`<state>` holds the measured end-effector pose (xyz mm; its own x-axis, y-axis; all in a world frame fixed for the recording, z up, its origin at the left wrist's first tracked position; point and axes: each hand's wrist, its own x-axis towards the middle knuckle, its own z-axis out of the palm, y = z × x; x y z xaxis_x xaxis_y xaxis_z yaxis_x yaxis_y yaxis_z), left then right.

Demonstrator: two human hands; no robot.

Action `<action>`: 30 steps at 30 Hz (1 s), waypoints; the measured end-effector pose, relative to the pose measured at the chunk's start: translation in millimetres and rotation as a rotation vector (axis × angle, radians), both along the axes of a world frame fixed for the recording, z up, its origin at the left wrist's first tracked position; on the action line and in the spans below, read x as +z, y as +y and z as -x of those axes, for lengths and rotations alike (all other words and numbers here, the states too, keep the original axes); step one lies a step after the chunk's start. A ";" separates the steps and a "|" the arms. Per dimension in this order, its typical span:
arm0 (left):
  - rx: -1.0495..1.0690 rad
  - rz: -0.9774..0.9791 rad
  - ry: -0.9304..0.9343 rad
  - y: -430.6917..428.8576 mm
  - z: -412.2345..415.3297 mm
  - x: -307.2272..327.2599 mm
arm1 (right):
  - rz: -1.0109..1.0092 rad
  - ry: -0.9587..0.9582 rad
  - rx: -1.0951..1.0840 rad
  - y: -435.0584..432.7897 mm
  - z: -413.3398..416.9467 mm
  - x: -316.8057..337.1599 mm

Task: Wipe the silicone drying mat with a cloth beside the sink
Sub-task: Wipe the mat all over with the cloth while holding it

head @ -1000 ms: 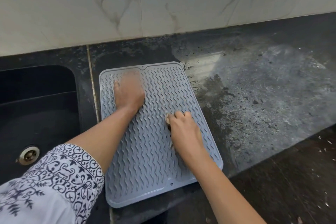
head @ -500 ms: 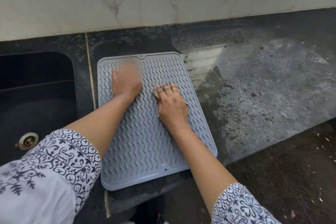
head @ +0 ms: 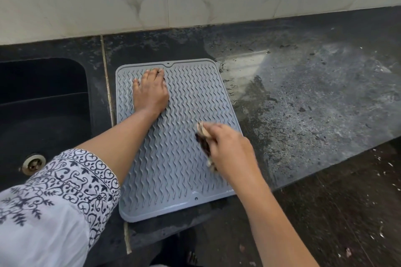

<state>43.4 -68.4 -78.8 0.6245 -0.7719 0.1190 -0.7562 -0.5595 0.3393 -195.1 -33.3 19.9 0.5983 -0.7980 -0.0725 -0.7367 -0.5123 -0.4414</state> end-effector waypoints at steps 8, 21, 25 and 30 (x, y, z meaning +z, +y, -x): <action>0.005 -0.002 0.007 -0.1 -0.8 0.2 | 0.200 0.085 0.066 -14.1 -46.0 -74.5; -0.141 0.002 0.171 39.2 8.1 19.7 | -0.130 0.308 0.139 20.6 35.3 30.5; -0.115 -0.104 0.130 72.5 24.2 12.4 | -0.032 0.139 0.050 3.4 -0.1 0.6; -0.088 -0.137 0.082 77.2 31.4 1.7 | 0.139 0.069 0.037 3.9 -27.1 -77.9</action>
